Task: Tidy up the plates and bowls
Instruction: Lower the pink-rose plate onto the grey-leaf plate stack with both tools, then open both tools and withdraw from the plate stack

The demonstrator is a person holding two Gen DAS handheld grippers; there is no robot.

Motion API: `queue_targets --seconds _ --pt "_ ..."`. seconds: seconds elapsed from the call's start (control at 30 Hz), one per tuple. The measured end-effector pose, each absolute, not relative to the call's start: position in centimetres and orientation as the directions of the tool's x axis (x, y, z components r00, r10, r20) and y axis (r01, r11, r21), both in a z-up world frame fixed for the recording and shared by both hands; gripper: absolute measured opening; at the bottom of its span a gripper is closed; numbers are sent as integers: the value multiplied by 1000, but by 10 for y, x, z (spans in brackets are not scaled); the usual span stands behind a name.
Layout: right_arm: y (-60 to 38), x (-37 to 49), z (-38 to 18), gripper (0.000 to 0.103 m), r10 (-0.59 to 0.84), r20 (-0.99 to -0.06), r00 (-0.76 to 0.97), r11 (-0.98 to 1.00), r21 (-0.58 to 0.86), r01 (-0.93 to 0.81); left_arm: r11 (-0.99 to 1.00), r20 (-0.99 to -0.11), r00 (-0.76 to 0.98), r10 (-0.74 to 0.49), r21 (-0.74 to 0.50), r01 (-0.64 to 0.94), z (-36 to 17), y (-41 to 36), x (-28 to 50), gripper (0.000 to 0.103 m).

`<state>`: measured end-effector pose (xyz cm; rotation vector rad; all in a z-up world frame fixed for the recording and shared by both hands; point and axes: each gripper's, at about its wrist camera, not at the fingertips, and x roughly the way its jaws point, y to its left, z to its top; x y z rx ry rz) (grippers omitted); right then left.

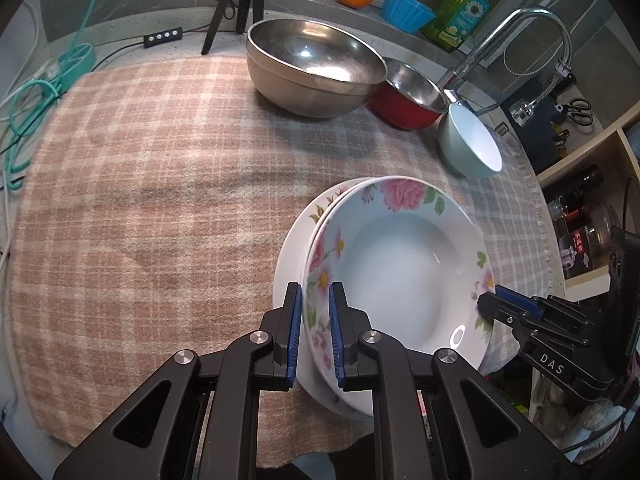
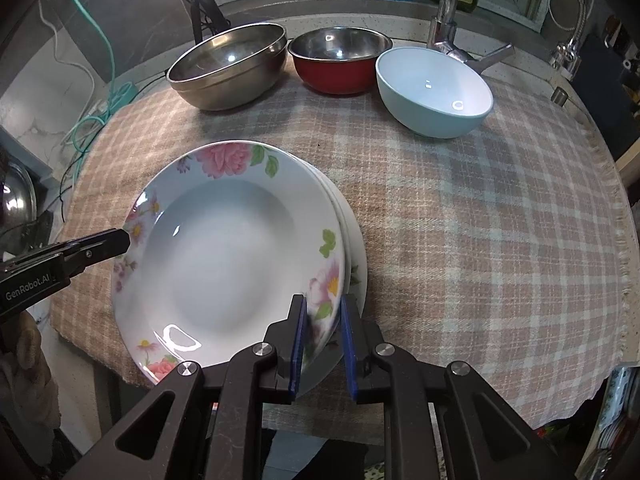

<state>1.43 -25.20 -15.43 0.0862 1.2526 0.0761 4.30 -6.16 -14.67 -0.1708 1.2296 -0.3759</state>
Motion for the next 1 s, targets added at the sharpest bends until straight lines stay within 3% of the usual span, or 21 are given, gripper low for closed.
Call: queue_targets --seconds 0.63,1.0 --pt "-264 34 -99 17 223 -862 455 957 282 67 935 -852 386 -355 -326 141 -108 -6 81 13" --pt "-250 69 -75 24 277 -817 506 932 356 65 940 -829 445 -338 -319 120 -89 24 122 13"
